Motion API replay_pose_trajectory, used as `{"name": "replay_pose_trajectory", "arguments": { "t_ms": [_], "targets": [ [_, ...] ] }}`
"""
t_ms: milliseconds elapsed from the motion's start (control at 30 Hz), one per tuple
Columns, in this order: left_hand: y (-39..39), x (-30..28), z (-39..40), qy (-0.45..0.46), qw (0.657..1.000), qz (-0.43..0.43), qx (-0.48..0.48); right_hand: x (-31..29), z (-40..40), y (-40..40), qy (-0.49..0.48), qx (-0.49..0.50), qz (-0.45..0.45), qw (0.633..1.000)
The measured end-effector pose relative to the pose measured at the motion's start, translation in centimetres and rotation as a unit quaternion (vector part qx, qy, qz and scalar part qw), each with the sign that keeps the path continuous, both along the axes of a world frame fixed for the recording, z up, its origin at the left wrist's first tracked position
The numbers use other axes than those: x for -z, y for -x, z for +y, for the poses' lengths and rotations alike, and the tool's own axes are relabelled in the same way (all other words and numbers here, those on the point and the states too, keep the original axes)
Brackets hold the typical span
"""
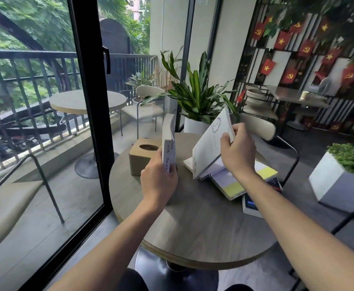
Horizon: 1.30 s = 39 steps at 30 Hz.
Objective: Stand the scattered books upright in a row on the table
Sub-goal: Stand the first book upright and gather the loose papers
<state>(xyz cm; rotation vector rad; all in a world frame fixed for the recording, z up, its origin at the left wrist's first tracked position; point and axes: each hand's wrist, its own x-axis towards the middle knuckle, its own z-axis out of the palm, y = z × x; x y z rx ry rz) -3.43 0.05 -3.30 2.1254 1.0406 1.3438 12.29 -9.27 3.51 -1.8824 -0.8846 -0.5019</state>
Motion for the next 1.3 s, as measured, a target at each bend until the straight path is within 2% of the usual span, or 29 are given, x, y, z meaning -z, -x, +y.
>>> {"name": "replay_pose_trajectory", "arguments": {
  "t_ms": [200,433,567,633,767,933,1033,1100,1200,1233,1300],
  "targets": [
    [-1.6,-0.3,1.1,0.001,0.999,0.051,0.017,0.0,1.1,1.1,0.056,-0.068,0.026,0.996],
    [-2.4,0.9,0.7,0.011,0.998,0.052,0.043,-0.3,1.9,2.3,0.080,-0.155,0.083,0.981],
    [-2.6,1.7,0.6,0.039,0.991,0.106,0.077,-0.7,1.5,3.2,0.077,-0.281,0.182,0.939],
    [-2.7,1.8,0.6,0.036,0.987,0.128,0.092,-0.6,1.5,3.3,0.094,-0.316,0.193,0.924],
    [-3.5,1.5,0.7,0.048,0.983,0.146,0.105,-0.2,2.1,3.2,0.152,-0.269,0.109,0.945],
    [-4.4,1.3,1.0,0.097,0.981,0.132,0.107,0.5,2.7,3.5,0.130,-0.220,0.041,0.966],
    [-4.8,1.7,1.3,0.090,0.983,0.119,0.103,0.8,3.1,3.6,0.119,-0.183,0.003,0.976],
    [-4.9,2.0,1.6,0.087,0.985,0.104,0.109,0.8,3.3,3.5,0.122,-0.192,0.011,0.974],
    [-5.0,2.3,1.9,0.090,0.988,0.074,0.106,1.2,3.3,3.0,0.100,-0.248,0.091,0.959],
    [-4.9,2.3,1.9,0.090,0.988,0.065,0.104,1.6,3.3,2.6,0.083,-0.238,0.116,0.961],
    [-4.9,2.3,1.8,0.089,0.989,0.055,0.107,2.5,3.2,1.4,0.066,-0.155,0.133,0.977]
  ]
}}
